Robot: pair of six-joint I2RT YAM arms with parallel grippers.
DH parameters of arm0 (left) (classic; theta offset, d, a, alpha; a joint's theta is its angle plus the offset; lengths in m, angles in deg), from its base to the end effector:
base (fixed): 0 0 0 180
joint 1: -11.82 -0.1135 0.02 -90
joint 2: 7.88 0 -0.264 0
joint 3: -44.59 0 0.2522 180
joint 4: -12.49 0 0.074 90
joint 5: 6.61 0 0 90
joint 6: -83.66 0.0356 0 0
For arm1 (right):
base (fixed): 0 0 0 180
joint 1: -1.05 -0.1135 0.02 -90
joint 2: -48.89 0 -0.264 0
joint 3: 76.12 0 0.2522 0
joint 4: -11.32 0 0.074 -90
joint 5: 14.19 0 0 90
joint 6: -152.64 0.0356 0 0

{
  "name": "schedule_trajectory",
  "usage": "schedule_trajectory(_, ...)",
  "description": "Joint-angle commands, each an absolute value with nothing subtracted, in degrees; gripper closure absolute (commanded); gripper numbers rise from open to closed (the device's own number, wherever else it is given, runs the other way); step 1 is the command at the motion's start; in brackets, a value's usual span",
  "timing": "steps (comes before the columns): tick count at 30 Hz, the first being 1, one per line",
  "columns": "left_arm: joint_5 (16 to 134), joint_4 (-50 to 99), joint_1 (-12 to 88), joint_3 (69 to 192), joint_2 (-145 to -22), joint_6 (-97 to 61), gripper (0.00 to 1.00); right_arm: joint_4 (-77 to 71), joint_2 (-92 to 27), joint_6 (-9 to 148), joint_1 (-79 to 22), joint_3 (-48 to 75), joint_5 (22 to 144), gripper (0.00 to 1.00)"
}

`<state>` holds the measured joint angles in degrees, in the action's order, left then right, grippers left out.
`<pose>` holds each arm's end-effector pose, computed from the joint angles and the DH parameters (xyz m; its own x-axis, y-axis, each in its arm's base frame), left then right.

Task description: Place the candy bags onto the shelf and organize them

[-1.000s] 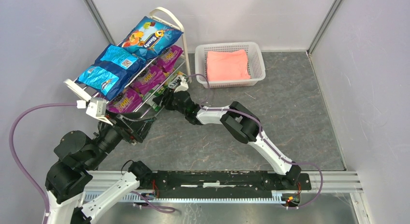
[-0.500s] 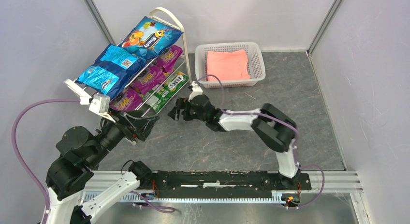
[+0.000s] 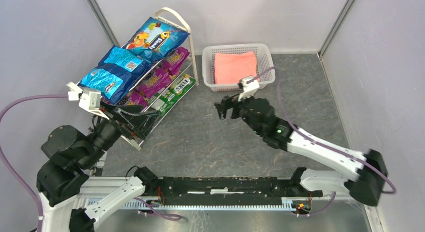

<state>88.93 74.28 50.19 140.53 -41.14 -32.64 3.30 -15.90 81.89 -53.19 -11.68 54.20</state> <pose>0.0213 -0.0125 0.4841 -0.2293 -0.3809 -0.8957 0.4914 0.7490 -0.4444 0.1659 0.2080 0.3352 -0.2588 0.1651 -0.9517 -0.4832 0.8310 0.2756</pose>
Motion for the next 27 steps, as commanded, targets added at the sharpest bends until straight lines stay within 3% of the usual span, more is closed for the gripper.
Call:
schedule_trajectory(1, 89.57, 72.63, 50.40, 149.12, -45.24, -29.27, 0.00, -2.15, -5.44, 69.54, -53.27, -6.23, 46.82, 0.02)
schedule_trajectory(11, 94.22, 73.52, 50.40, 170.24, -53.32, -22.02, 0.00, -12.50, 4.02, 60.72, -53.21, 12.32, 49.05, 0.02)
schedule_trajectory(20, 97.47, 69.06, 50.40, 172.54, -53.36, -23.39, 0.00, -10.14, 14.66, 57.20, -53.26, 13.13, 48.62, 0.02)
schedule_trajectory(27, 101.61, 68.28, 50.40, 169.85, -51.88, -25.85, 0.00, -14.34, 15.33, 59.11, -53.31, 14.23, 48.05, 0.02)
